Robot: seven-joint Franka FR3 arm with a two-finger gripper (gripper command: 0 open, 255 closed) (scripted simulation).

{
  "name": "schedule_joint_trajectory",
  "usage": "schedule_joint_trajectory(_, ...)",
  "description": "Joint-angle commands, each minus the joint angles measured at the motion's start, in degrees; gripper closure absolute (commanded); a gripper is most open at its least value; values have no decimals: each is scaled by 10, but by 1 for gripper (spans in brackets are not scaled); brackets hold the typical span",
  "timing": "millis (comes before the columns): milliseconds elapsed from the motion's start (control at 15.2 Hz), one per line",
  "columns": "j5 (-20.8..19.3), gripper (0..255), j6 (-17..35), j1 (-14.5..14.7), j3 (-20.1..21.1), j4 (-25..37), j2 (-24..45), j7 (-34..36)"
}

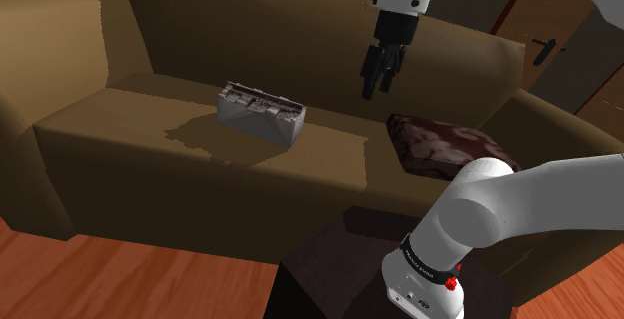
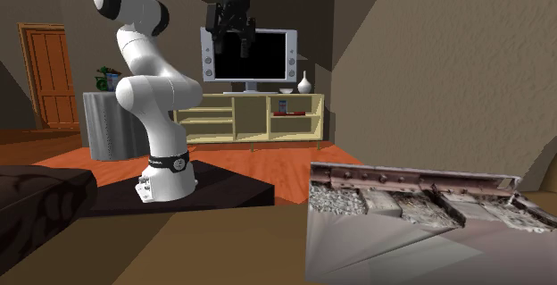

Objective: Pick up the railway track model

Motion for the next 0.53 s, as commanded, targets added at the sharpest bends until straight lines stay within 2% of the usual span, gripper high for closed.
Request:
schedule_joint_trajectory(0,0,0,0,0,0,0,0,0)
schedule_joint_trajectory(462,-27,0,112,-1,-20,24,124,-64)
